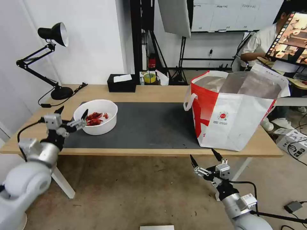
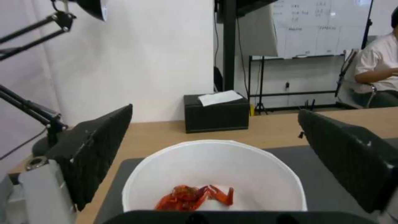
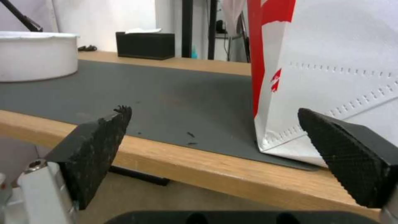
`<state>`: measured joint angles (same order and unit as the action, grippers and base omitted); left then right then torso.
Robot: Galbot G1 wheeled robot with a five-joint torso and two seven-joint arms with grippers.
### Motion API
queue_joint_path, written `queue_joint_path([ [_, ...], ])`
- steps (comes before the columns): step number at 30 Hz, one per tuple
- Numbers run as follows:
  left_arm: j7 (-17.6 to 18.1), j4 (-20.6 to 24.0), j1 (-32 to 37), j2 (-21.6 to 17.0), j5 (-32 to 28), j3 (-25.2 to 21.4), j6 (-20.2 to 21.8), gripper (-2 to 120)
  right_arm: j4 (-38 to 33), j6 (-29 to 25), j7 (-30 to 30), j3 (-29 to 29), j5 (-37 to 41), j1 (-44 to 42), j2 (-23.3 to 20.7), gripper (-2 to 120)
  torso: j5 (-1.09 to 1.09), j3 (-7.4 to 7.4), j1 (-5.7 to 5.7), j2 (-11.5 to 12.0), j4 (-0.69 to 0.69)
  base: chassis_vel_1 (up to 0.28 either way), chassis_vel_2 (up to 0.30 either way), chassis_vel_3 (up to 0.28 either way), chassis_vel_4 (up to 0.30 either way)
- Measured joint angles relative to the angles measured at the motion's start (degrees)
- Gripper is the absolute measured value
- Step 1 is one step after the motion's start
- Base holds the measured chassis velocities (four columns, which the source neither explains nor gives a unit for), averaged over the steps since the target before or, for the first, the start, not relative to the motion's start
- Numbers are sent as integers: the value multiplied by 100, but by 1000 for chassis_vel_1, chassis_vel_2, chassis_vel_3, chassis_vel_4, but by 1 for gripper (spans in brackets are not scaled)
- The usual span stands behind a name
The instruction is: Pick up the trash from the table and place it into the takeout bag.
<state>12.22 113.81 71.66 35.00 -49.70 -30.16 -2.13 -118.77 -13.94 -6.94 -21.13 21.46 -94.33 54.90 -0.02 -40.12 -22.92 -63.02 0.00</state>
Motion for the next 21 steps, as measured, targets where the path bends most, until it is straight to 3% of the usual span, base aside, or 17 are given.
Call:
queue_joint_path([
  [5, 74, -312, -449, -167, -245, 243, 273, 100, -1, 1, 1, -1, 1, 0, -1, 100, 1, 0, 0, 0, -2, 0, 0, 0, 0],
  [7, 194, -675, -760, -366, -885, 300, 1042, 100, -1, 2, 0, -1, 2, 0, -1, 100, 1, 1, 0, 0, 2, 0, 0, 0, 0],
  [8, 194, -675, -760, -366, -885, 300, 1042, 100, -1, 2, 0, -1, 2, 0, -1, 100, 1, 1, 0, 0, 2, 0, 0, 0, 0],
  [11, 241, -998, -1186, -413, -1434, 528, 1647, 100, -1, 2, 0, -1, 2, 0, -1, 100, 2, 1, 0, 0, 1, 0, 0, 0, 0],
  [14, 233, -1153, -1402, -410, -1652, 644, 1883, 100, -1, 2, 0, -1, 2, 0, -1, 100, 1, 0, 0, 0, 0, 0, 0, 0, 0],
  [15, 215, -1302, -1619, -390, -1819, 756, 2147, 100, -1, 2, 0, -1, 2, 0, -1, 100, 1, 1, 0, 0, 0, 0, 0, 0, 0],
  [21, 261, -1653, -2211, -363, -2086, 1140, 2720, 100, -1, 2, 0, -1, 2, 0, -1, 100, 1, 1, 0, 0, 1, 0, 0, 0, 0],
])
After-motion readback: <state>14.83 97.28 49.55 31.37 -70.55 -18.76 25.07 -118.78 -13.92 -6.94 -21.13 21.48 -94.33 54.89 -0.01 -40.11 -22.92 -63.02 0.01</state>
